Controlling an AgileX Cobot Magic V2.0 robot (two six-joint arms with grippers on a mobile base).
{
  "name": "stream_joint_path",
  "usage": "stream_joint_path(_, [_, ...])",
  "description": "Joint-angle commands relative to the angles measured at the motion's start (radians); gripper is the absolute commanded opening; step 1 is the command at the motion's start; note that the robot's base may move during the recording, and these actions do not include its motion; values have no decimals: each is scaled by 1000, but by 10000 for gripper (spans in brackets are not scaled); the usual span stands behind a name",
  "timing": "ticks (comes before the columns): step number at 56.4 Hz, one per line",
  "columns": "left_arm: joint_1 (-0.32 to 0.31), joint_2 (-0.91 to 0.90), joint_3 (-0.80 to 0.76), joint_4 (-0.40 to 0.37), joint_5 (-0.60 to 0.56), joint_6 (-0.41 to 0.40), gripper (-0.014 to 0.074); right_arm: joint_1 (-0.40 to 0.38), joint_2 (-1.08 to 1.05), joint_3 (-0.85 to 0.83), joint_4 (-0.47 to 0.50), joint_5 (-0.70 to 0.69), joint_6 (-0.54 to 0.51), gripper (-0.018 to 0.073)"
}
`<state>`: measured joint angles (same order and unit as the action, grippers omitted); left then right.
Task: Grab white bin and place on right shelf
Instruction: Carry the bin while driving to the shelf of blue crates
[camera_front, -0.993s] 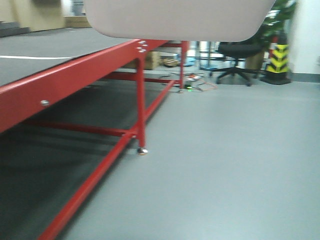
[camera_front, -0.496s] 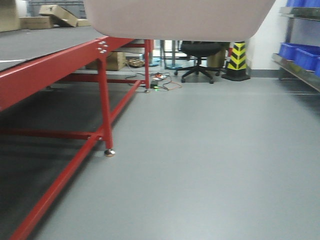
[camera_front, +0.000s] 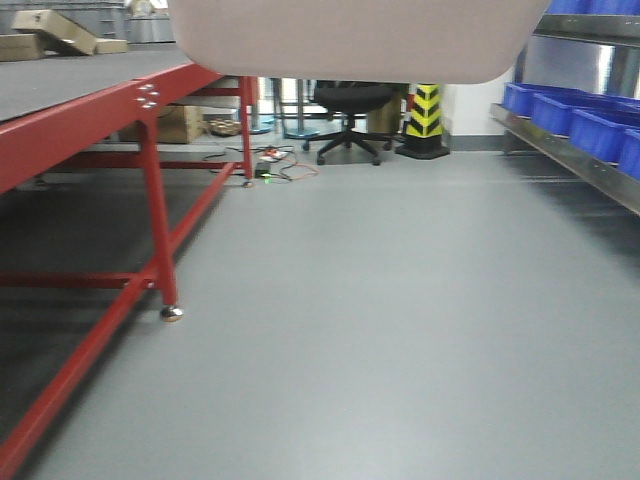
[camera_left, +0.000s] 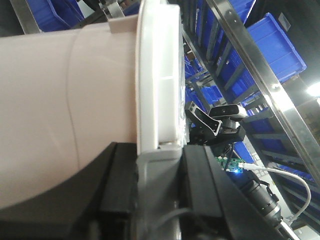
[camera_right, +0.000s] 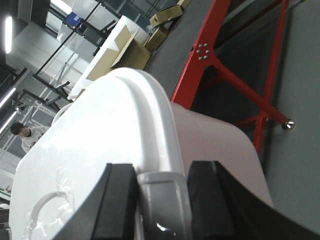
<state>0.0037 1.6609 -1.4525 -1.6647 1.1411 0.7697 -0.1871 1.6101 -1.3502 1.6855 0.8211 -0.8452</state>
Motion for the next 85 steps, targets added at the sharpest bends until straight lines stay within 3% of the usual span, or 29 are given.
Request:
stream_joint_path(1, [-18,-63,-40,-93,177,15,-117,10,-47,-29,80,55,-3,56])
stream_joint_path(85, [-18,-63,-40,-93,177,15,-117,10,-47,-29,80,47,-3,56])
